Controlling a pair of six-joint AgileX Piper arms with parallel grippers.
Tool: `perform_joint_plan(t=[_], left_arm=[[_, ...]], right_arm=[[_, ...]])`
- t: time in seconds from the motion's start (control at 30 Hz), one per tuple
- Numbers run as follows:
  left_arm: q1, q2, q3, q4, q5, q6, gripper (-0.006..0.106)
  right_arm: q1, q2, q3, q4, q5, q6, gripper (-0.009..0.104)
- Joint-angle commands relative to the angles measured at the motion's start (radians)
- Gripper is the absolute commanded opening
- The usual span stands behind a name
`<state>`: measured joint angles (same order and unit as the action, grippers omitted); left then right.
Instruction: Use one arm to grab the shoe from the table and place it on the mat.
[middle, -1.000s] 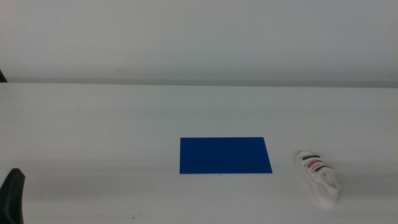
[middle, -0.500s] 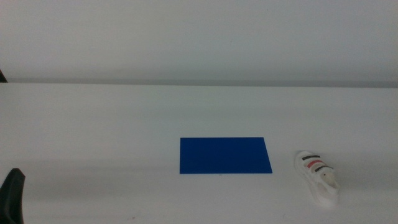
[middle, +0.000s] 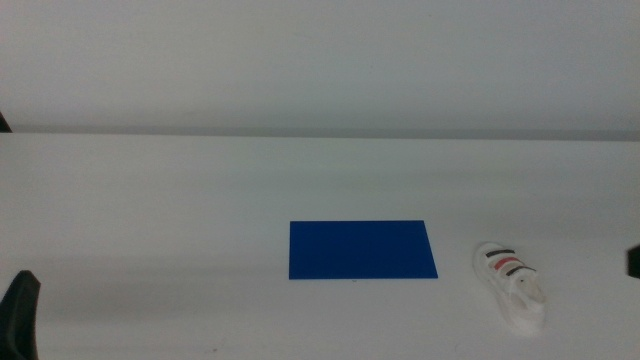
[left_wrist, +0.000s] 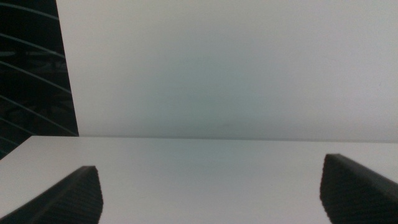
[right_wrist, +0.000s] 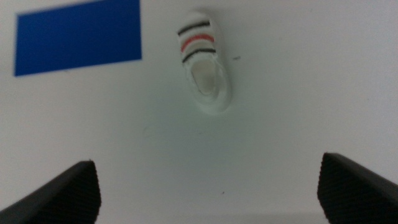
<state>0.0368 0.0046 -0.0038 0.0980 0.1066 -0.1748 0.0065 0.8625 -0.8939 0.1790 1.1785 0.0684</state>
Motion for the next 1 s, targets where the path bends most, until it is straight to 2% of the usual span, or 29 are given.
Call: perform_joint_plan(t=[0.0,0.13,0.27,0.43,0.63,0.8,0.97], left_arm=[[0.002,-0.041,0.043,0.0,-0.012,-0.006,0.094],[0.002,-0.041,0.043,0.0,-0.012,-0.006,0.094],[0.002,-0.041,0.043,0.0,-0.012,-0.006,0.094],[0.002,-0.041,0.043,0.0,-0.012,-0.006,0.094],[0.002,-0.041,0.043,0.0,-0.012,-0.006,0.094],[0.002,-0.041,0.043,0.0,-0.012,-0.006,0.094],[0.002,-0.041,0.043,0.0,-0.012,-0.006,0.094]], right_arm=[[-0.007,0.093,-0.015,-0.01,-0.039,-0.022,0.093],[-0.007,0.259,-0.021,-0.031,-0.148,0.014,0.093],[-0.002,0.447,-0.084,-0.069,-0.147,0.068,0.093],[0.078,0.642,-0.142,-0.111,-0.157,0.109,0.093],[0.137,0.753,-0.159,-0.126,-0.213,0.17,0.093],[0.177,0.828,-0.159,-0.179,-0.23,0.207,0.093],[0.177,0.88,-0.159,-0.204,-0.264,0.222,0.093]])
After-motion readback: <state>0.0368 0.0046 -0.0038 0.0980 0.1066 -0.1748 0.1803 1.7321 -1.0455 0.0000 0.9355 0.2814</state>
